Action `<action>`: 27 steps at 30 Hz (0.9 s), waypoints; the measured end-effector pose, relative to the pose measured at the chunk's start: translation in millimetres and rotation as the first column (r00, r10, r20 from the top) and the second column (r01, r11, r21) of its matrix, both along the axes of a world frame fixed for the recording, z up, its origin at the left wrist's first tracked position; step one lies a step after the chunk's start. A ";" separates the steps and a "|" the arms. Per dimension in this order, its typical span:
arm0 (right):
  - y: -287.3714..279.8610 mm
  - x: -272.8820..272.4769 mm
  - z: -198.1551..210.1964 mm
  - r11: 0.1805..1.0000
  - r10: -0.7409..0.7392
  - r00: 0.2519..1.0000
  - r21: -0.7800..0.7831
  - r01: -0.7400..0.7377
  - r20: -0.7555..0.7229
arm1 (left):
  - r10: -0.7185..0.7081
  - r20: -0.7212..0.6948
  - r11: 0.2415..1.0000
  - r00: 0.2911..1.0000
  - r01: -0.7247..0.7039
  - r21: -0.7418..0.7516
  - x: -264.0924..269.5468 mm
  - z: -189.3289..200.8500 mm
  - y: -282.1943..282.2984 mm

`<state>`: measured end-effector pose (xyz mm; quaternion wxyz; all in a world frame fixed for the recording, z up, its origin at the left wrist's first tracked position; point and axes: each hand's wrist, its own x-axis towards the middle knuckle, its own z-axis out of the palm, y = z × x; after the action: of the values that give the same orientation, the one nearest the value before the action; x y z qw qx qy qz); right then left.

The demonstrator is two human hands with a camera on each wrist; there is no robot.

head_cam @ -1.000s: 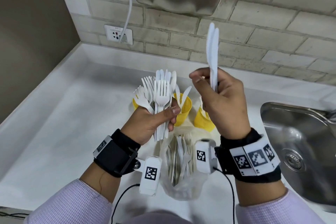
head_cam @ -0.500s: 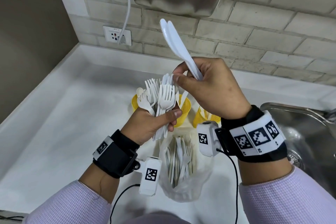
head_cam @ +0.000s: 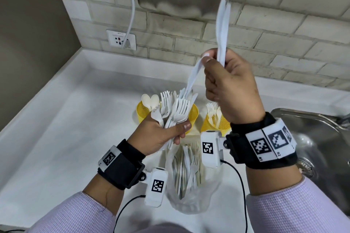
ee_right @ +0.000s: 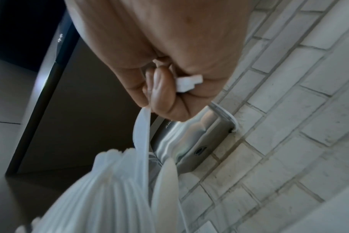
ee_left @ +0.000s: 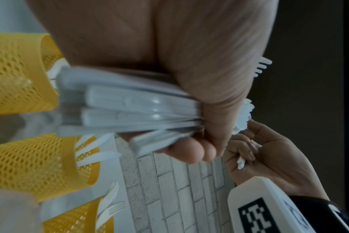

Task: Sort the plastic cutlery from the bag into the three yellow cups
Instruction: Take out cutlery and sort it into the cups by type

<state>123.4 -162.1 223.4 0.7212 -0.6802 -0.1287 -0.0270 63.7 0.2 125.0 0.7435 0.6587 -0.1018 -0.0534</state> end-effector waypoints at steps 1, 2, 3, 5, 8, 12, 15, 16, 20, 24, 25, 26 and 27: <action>0.6 -2.3 -4.4 1.000 0.019 0.999 -0.005 -0.019 -0.025 | -0.004 -0.001 1.000 1.000 0.004 0.005 0.0 0.2 -0.3; 1.3 -5.1 -9.1 0.999 0.035 0.998 -0.013 -0.036 -0.046 | -0.006 -0.002 1.000 1.000 0.006 0.006 0.1 0.7 -0.6; 1.6 -7.9 -13.5 0.999 0.047 0.997 -0.017 -0.048 -0.063 | -0.006 -0.002 1.000 1.000 0.006 0.005 -0.2 1.5 -0.6; 2.1 -13.5 -21.8 0.998 0.065 0.994 -0.009 -0.066 -0.094 | 0.002 0.006 1.000 1.000 -0.002 0.011 -0.6 2.9 -0.4; 3.7 -19.7 -34.2 0.998 0.058 0.993 -0.015 -0.059 -0.101 | 0.011 0.015 1.000 1.000 -0.011 0.020 -2.1 4.7 -0.8; 5.1 -25.4 -40.6 0.998 0.055 0.990 -0.014 -0.057 -0.127 | 0.008 0.009 1.000 1.000 -0.008 0.024 -3.1 5.4 -1.4; 7.0 -26.6 -38.0 0.998 0.056 0.989 0.028 -0.053 -0.136 | -0.006 0.014 1.000 1.000 0.006 0.022 -3.9 6.6 -1.5; 7.8 -26.0 -36.1 0.998 0.045 0.990 0.054 -0.038 -0.131 | -0.010 0.015 1.000 1.000 0.010 0.019 -4.0 6.7 -1.3; 10.1 -19.9 -23.9 0.980 -0.025 0.994 0.193 0.046 -0.107 | -0.029 0.005 1.000 1.000 0.029 0.007 -3.6 5.2 -0.4; 7.2 -12.4 -8.8 0.939 -0.123 0.988 0.311 0.148 -0.099 | -0.051 0.001 0.999 0.999 0.051 0.014 -3.4 3.0 0.0; 4.5 -9.6 -6.5 0.926 -0.158 0.983 0.331 0.182 -0.098 | -0.054 0.002 0.998 0.999 0.054 0.015 -3.4 2.9 0.3; 1.4 -6.1 -5.1 0.913 -0.201 0.975 0.342 0.222 -0.096 | -0.056 0.004 0.998 0.998 0.056 0.015 -3.4 2.8 0.9; -2.0 -2.8 -3.8 0.899 -0.240 0.966 0.354 0.258 -0.095 | -0.057 0.008 0.998 0.998 0.056 0.012 -3.3 3.2 1.4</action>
<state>120.6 -164.1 219.6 0.8278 -0.5465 -0.0159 -0.1256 60.4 1.7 128.2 0.7374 0.6602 -0.1231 -0.0722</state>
